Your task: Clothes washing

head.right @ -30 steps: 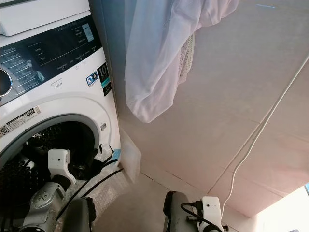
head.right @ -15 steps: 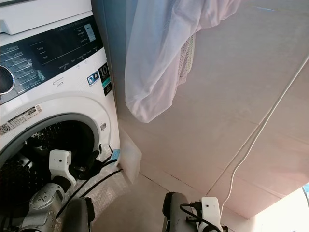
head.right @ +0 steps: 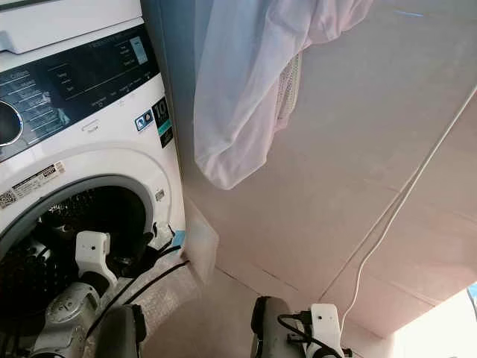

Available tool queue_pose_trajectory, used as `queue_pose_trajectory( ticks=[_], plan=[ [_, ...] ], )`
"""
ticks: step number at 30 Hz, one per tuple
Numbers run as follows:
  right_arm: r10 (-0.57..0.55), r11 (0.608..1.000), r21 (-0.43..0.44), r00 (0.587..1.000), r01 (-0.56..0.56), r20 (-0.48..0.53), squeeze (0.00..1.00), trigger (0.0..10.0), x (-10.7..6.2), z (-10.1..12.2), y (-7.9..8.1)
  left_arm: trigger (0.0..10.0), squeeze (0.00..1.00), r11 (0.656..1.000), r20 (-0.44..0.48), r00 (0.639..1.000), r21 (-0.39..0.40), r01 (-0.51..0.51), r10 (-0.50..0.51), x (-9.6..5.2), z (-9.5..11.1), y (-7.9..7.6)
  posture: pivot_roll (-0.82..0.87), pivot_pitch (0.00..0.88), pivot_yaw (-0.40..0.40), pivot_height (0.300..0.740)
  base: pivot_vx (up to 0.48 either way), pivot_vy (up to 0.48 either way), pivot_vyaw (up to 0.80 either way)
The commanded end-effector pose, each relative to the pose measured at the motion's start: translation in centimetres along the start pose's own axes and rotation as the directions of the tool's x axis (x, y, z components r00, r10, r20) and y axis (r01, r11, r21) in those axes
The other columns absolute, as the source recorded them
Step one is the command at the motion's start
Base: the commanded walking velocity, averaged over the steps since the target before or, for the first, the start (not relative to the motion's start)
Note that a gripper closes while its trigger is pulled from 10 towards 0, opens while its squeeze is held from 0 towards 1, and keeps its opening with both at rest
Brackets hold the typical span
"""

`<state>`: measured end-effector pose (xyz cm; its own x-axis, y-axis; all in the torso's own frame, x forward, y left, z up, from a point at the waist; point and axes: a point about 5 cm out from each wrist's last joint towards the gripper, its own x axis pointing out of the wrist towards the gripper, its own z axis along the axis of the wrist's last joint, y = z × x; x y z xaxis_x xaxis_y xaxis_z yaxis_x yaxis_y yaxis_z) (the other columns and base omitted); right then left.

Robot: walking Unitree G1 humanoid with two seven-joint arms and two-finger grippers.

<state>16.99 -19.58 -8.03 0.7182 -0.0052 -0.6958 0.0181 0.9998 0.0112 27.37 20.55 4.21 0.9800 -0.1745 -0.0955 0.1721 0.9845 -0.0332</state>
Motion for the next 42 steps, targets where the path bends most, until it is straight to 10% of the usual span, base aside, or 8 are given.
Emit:
queue_pose_trajectory(
  ticks=[1, 30, 31, 42],
  plan=[
    [0.083, 0.996, 0.003, 0.977, -0.084, -0.197, 0.00, 10.0, -1.38, -4.53, 2.55, 10.0, 0.00, 1.000, 0.006, 1.000, 0.001, 0.008, -0.008, 0.14, 0.23, -0.04, 0.19, 0.000, -0.144, 0.462, 0.000, 0.000, 0.00],
    [0.083, 0.996, 0.003, 0.977, -0.084, -0.197, 0.00, 10.0, -1.38, -4.53, 2.55, 10.0, 0.00, 1.000, 0.006, 1.000, 0.001, 0.008, -0.008, 0.14, 0.23, -0.04, 0.19, 0.000, -0.144, 0.462, 0.000, 0.000, 0.00],
    [0.082, 0.997, 0.003, 0.977, -0.083, -0.197, 0.00, 10.0, -1.38, -4.53, 2.55, 10.0, 0.00, 1.000, 0.004, 1.000, 0.004, 0.011, -0.011, 0.13, 0.23, -0.08, 0.19, 0.000, 0.000, 0.462, 0.000, 0.000, 0.00],
    [0.060, 0.998, -0.018, 0.977, -0.065, -0.204, 0.00, 10.0, -1.38, -4.59, 2.47, 10.0, 0.00, 0.997, -0.011, 0.998, 0.061, 0.057, -0.056, -0.01, 0.33, -0.57, 0.19, 0.000, 0.000, 0.512, 0.000, 0.000, 0.00]
  ],
)
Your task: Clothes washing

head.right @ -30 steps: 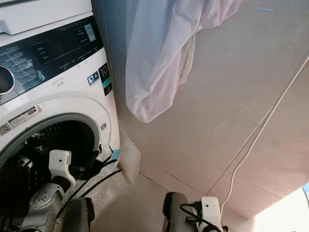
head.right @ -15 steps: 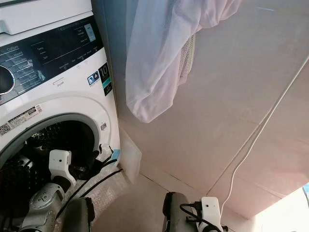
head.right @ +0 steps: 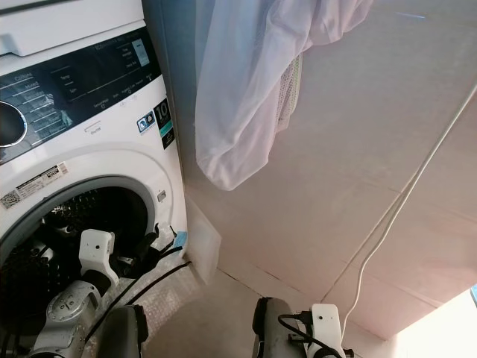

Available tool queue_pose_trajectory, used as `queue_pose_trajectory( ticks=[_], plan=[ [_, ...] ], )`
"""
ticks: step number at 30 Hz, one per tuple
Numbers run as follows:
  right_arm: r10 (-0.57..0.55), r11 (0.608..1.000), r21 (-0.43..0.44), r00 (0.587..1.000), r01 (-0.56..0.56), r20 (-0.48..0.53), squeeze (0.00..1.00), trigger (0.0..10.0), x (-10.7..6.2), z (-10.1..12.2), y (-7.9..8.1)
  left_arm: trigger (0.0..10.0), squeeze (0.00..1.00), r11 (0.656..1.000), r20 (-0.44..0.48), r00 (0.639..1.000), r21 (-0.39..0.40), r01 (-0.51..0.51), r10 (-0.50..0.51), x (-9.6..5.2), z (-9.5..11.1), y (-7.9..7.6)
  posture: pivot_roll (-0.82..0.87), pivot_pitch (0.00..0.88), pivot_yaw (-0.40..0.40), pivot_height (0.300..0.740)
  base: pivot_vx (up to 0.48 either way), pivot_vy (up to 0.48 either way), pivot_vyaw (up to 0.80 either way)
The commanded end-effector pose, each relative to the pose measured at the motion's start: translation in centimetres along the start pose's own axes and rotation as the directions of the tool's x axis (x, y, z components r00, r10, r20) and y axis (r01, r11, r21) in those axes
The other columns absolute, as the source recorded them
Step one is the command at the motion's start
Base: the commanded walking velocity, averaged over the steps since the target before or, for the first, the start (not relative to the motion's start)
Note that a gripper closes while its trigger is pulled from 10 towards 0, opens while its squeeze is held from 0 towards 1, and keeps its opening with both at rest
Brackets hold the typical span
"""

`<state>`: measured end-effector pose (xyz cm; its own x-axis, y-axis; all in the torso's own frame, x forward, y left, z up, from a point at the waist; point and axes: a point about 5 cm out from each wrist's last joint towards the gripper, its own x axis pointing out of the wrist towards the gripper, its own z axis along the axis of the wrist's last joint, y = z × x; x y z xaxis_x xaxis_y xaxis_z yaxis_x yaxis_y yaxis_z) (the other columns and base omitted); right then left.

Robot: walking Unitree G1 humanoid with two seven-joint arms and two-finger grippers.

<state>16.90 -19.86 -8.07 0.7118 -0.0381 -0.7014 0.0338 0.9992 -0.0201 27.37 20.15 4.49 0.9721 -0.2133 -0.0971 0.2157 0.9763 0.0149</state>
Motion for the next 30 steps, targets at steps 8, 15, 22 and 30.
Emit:
queue_pose_trajectory(
  ticks=[8, 15, 22, 30],
  plan=[
    [0.099, 0.995, -0.002, 0.977, -0.101, -0.187, 0.00, 10.0, -1.4, -4.4, 2.8, 10.0, 0.00, 1.000, -0.006, 1.000, 0.011, 0.017, -0.017, -0.1, 0.2, -0.2, 0.19, 0.000, 0.000, 0.512, 0.000, 0.000, 0.00],
    [0.103, 0.994, -0.010, 0.979, -0.106, -0.176, 0.00, 10.0, -1.4, -4.3, 2.8, 10.0, 0.00, 1.000, -0.004, 1.000, 0.013, 0.016, -0.016, -0.1, 0.3, -0.2, 0.19, 0.000, 0.000, 0.525, 0.000, 0.000, 0.00],
    [0.098, 0.995, -0.011, 0.978, -0.102, -0.185, 0.00, 10.0, -1.4, -4.4, 2.8, 10.0, 0.00, 1.000, -0.001, 1.000, 0.014, 0.020, -0.020, -0.1, 0.5, -0.3, 0.19, 0.000, -0.143, 0.572, 0.000, 0.000, 0.00],
    [0.102, 0.994, -0.004, 0.977, -0.105, -0.186, 0.00, 10.0, -1.4, -4.4, 2.9, 10.0, 0.00, 0.972, -0.288, 0.956, 0.207, 0.108, -0.045, -1.7, -3.7, 0.3, 0.19, 0.000, -0.139, 0.572, 0.000, 0.000, 0.00]
  ],
)
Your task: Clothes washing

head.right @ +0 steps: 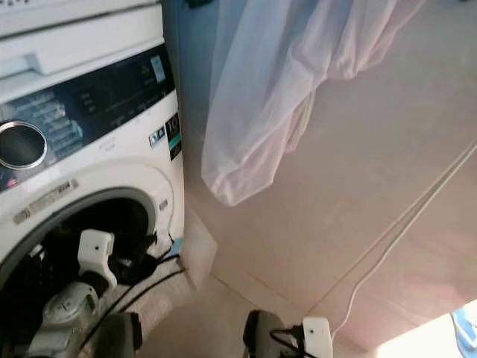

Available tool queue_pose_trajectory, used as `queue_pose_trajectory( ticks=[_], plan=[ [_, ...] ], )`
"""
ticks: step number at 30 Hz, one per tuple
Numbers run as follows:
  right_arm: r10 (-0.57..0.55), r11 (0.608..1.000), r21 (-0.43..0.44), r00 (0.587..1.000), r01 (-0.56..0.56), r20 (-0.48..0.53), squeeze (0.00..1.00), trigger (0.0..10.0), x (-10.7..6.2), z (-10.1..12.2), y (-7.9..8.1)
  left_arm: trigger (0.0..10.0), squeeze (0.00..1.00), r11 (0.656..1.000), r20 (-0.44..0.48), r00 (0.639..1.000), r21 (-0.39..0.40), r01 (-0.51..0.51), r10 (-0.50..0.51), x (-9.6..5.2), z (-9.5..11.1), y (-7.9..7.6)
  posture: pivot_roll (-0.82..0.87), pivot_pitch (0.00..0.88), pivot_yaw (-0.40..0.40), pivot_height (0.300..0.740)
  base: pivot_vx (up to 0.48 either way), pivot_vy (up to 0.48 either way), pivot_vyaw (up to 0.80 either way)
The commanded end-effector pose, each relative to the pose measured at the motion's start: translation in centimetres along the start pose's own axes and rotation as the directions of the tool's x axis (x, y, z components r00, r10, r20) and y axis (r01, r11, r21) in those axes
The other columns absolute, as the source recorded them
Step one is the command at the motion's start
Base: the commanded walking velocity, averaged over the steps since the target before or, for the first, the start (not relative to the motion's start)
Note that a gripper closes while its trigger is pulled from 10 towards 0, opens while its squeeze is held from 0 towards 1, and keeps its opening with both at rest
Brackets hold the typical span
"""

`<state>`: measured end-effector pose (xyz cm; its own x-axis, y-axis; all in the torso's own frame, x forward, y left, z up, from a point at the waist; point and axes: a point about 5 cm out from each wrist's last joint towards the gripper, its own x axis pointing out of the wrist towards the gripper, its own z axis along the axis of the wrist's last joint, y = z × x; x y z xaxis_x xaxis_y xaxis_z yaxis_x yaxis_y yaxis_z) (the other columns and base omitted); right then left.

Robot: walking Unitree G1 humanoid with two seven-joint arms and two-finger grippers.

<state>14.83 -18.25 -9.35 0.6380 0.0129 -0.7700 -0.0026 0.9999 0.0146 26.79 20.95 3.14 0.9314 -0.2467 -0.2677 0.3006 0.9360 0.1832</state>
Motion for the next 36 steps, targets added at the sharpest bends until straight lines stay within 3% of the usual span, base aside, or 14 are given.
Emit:
queue_pose_trajectory(
  ticks=[1, 2, 4, 6, 14, 20, 26, 36],
  plan=[
    [0.053, 0.998, -0.009, 0.995, -0.054, -0.086, 0.00, 10.0, -0.5, -2.1, 1.4, 10.0, 0.00, 0.999, -0.117, 0.993, 0.037, 0.028, -0.023, -0.7, -2.3, -0.8, 0.19, 0.000, -0.139, 0.572, 0.000, 0.000, 0.00],
    [0.054, 0.998, -0.009, 0.995, -0.055, -0.087, 0.00, 10.0, -0.5, -2.1, 1.4, 10.0, 0.00, 0.999, -0.163, 0.987, 0.034, 0.012, -0.006, -1.2, -3.4, -0.5, 0.19, 0.000, -0.139, 0.572, 0.000, 0.000, 0.00],
    [0.054, 0.998, -0.008, 0.995, -0.055, -0.087, 0.00, 10.0, -0.5, -2.1, 1.4, 10.0, 0.00, 1.000, -0.173, 0.985, 0.016, -0.006, 0.009, -1.4, -3.8, -0.4, 0.19, 0.000, -0.139, 0.572, 0.000, 0.000, 0.00],
    [0.056, 0.998, -0.007, 0.995, -0.057, -0.086, 0.00, 10.0, -0.5, -2.1, 1.4, 10.0, 0.00, 0.996, -0.266, 0.961, -0.002, -0.084, 0.081, -2.6, -5.8, 0.7, 0.20, 0.000, -0.140, 0.572, 0.000, 0.000, 0.00],
    [0.058, 0.998, -0.004, 0.995, -0.058, -0.085, 0.00, 10.0, -0.5, -2.1, 1.4, 10.0, 0.00, 0.995, -0.370, 0.924, 0.006, -0.102, 0.097, -3.2, -7.4, 1.1, 0.20, 0.000, -0.139, 0.572, 0.000, 0.000, 0.00],
    [0.059, 0.998, -0.002, 0.995, -0.059, -0.077, 0.00, 10.0, -0.5, -2.0, 1.5, 10.0, 0.00, 0.997, -0.388, 0.918, 0.021, -0.079, 0.081, -2.8, -7.6, 0.5, 0.20, 0.000, -0.132, 0.572, 0.000, 0.000, 0.00],
    [0.060, 0.998, 0.003, 0.995, -0.060, -0.076, 0.00, 10.0, -0.5, -2.1, 1.7, 10.0, 0.00, 0.996, -0.468, 0.879, 0.030, -0.081, 0.086, -3.1, -8.8, -0.1, 0.20, 0.000, -0.127, 0.572, 0.000, 0.000, 0.00],
    [0.060, 0.998, 0.003, 0.995, -0.060, -0.076, 0.00, 10.0, -0.5, -2.1, 1.7, 10.0, 0.00, 0.996, -0.468, 0.879, 0.030, -0.081, 0.086, -3.1, -8.8, -0.1, 0.20, 0.000, -0.127, 0.572, 0.000, 0.000, 0.00]
  ],
)
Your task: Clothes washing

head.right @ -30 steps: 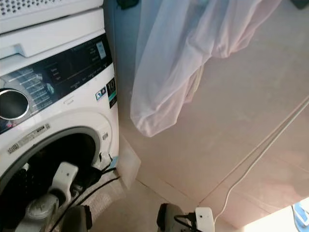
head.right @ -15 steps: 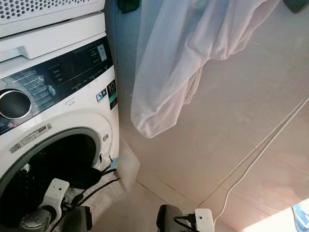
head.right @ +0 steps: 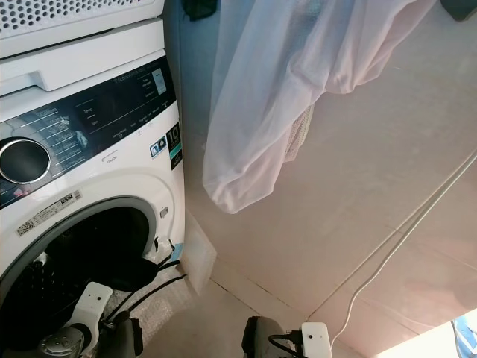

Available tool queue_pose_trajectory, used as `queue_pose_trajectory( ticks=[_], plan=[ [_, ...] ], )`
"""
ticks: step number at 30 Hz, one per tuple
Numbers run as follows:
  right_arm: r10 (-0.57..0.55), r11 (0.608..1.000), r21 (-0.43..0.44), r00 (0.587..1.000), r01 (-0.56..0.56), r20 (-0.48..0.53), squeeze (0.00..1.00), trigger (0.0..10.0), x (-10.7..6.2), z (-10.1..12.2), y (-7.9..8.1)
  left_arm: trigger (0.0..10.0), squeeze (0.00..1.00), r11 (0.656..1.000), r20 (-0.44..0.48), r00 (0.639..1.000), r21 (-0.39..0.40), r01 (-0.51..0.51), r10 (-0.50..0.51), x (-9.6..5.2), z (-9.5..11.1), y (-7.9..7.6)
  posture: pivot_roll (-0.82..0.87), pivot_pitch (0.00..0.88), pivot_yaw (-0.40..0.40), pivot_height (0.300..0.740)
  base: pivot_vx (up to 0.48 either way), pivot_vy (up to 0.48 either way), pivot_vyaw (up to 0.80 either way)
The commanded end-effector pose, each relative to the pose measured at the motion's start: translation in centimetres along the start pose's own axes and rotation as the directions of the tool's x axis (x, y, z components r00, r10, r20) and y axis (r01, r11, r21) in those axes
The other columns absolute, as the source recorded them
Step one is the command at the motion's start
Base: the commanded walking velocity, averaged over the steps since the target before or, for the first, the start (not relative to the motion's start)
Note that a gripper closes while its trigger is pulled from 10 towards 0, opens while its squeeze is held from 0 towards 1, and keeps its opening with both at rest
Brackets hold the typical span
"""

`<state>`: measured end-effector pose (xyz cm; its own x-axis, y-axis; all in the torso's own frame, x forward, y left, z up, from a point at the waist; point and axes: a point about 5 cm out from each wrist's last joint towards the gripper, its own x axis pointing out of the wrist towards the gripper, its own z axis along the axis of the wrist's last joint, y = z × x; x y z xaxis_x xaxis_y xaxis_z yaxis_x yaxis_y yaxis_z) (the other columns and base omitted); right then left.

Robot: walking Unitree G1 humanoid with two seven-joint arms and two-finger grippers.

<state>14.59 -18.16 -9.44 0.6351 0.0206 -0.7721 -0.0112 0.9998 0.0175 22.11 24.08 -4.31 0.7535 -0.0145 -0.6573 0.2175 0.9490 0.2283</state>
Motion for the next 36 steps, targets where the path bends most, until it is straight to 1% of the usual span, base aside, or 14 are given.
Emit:
queue_pose_trajectory(
  ticks=[1, 21, 22, 24, 25, 28, 33, 36],
  plan=[
    [0.053, 0.999, 0.008, 0.996, -0.052, -0.072, 0.00, 10.0, -0.4, -1.8, 1.6, 10.0, 0.00, 1.000, -0.005, 1.000, 0.012, 0.007, -0.007, 0.1, 0.0, -0.2, 0.20, 0.000, -0.127, 0.572, 0.000, 0.000, 0.00],
    [0.052, 0.999, 0.008, 0.996, -0.052, -0.072, 0.00, 10.0, -0.4, -1.8, 1.6, 10.0, 0.00, 1.000, -0.014, 1.000, 0.009, 0.003, -0.003, 0.1, -0.2, -0.2, 0.20, 0.000, -0.127, 0.572, 0.000, 0.000, 0.00],
    [0.052, 0.999, 0.004, 0.996, -0.052, -0.069, 0.00, 10.0, -0.4, -1.8, 1.6, 10.0, 0.00, 1.000, -0.066, 0.998, -0.025, -0.017, 0.015, -0.1, -1.2, -0.4, 0.20, 0.000, -0.124, 0.577, 0.000, 0.000, 0.00],
    [0.051, 0.999, -0.003, 0.997, -0.051, -0.065, 0.00, 10.0, -0.4, -1.7, 1.7, 10.0, 0.00, 0.997, -0.145, 0.989, -0.068, -0.045, 0.035, -0.4, -2.7, -0.7, 0.19, 0.000, -0.123, 0.592, 0.000, 0.000, 0.00],
    [0.051, 0.999, -0.003, 0.997, -0.051, -0.065, 0.00, 10.0, -0.4, -1.7, 1.7, 10.0, 0.00, 0.997, -0.146, 0.989, -0.066, -0.045, 0.035, -0.3, -2.6, -0.8, 0.19, 0.000, -0.123, 0.602, 0.000, 0.000, 0.00],
    [0.050, 0.999, -0.003, 0.997, -0.051, -0.065, 0.00, 10.0, -0.4, -1.7, 1.7, 10.0, 0.00, 0.997, -0.147, 0.989, -0.066, -0.045, 0.035, -0.3, -2.5, -0.8, 0.19, 0.000, -0.124, 0.607, 0.000, 0.000, 0.00],
    [0.049, 0.999, -0.006, 0.997, -0.050, -0.067, 0.00, 10.0, -0.4, -1.7, 1.6, 10.0, 0.00, 0.997, -0.154, 0.987, -0.067, -0.046, 0.036, -0.3, -2.5, -0.8, 0.19, 0.000, -0.124, 0.632, 0.000, 0.000, 0.00],
    [0.050, 0.999, -0.008, 0.996, -0.051, -0.067, 0.00, 10.0, -0.4, -1.7, 1.6, 10.0, 0.00, 0.996, -0.159, 0.987, -0.070, -0.053, 0.041, -0.3, -2.6, -0.8, 0.19, 0.000, -0.124, 0.652, 0.000, 0.000, 0.00]
  ],
)
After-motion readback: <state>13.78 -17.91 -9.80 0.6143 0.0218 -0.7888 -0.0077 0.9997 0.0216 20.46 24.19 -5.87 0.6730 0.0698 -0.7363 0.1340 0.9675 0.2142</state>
